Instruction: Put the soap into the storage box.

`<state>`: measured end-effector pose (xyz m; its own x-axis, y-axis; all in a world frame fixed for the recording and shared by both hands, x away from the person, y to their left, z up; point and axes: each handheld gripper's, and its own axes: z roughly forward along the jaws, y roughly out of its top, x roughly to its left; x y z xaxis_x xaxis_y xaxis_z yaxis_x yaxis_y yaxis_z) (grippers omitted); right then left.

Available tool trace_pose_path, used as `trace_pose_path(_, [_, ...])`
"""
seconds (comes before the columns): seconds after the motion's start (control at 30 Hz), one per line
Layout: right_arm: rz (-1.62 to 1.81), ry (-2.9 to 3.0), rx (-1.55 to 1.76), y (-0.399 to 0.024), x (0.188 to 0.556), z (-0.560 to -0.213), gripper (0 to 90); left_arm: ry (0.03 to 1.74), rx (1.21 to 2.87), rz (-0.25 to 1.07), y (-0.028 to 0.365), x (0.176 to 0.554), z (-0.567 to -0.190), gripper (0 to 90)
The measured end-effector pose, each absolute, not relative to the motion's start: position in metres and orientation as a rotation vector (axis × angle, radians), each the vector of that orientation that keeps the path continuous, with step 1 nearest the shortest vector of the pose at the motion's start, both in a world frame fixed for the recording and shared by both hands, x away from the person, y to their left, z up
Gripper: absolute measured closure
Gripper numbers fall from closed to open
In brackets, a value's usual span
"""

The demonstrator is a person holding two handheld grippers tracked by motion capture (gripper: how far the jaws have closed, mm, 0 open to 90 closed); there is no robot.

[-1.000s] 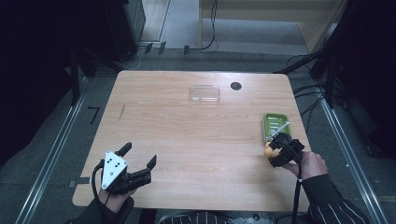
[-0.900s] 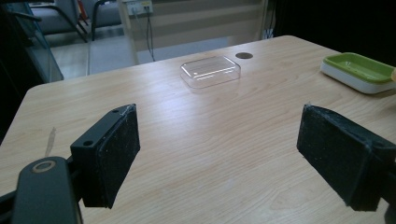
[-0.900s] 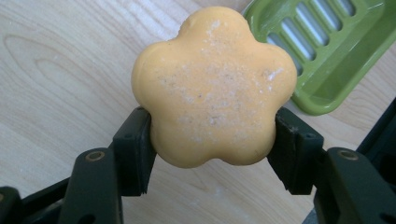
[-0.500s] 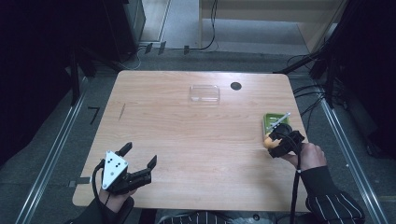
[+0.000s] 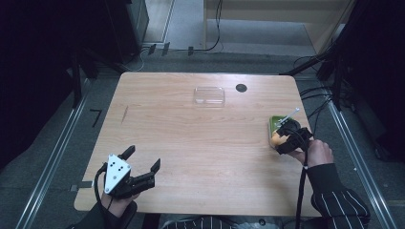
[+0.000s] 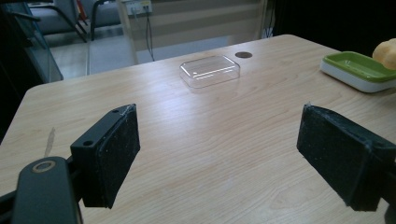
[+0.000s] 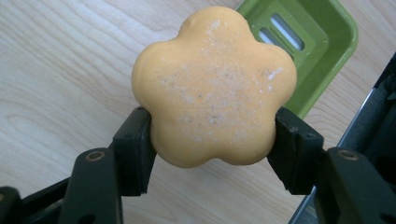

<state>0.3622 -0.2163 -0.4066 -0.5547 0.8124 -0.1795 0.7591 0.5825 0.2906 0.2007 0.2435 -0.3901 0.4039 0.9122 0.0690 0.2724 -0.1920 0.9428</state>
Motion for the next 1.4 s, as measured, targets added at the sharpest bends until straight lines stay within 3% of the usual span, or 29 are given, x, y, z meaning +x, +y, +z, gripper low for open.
trace_pose_path(1.4, [0.218,2.472,1.415,-0.24,0.427,-0.427,39.9,1.048,1.697,0.83,0.243,0.201,-0.39,13.7])
